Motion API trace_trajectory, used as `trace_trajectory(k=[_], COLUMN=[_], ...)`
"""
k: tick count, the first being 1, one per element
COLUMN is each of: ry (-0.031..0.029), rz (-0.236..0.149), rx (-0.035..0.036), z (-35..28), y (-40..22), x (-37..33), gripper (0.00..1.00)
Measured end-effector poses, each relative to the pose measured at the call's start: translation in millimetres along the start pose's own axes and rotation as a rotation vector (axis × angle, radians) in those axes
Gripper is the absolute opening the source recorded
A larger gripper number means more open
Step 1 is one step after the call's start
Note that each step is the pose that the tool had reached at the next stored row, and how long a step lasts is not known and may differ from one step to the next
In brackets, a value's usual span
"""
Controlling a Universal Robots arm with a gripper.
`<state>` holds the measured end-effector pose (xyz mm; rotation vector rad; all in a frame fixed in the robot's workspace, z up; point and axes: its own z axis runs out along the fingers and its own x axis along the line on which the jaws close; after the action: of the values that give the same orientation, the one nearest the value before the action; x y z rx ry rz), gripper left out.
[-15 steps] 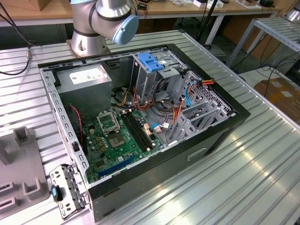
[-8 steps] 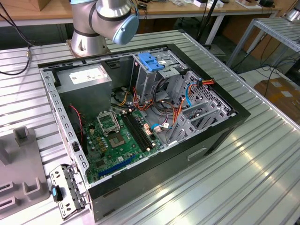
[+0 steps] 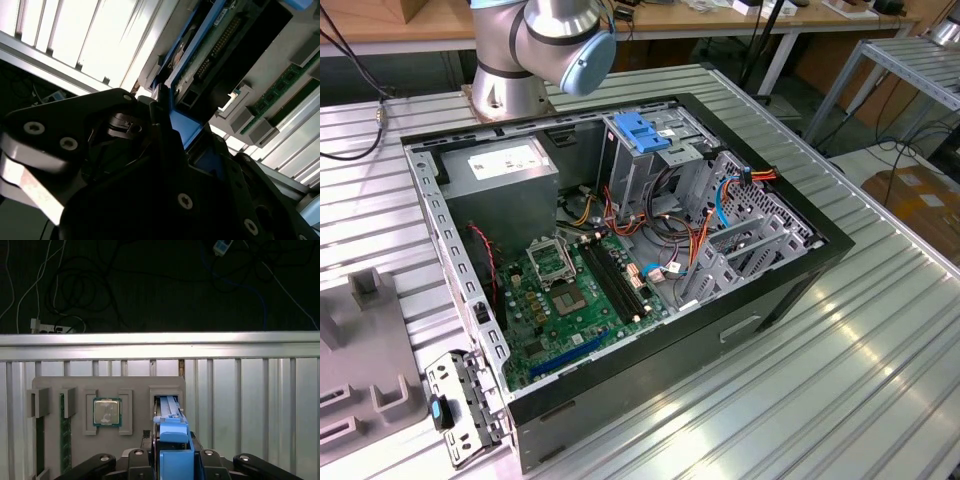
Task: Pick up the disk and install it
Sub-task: 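Pick up the disk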
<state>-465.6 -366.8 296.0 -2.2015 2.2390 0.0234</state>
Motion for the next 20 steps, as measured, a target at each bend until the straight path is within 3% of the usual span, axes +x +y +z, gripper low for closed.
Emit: trace_trajectory(k=[5,20], ry=[0.0001,0.0001], rz=[-0.016,-0.007], rx=[-0.0002,0.0], z=[0.0,0.0], y=[0.0,0.0], x=[0.0,0.0], gripper=[0.37,0.37])
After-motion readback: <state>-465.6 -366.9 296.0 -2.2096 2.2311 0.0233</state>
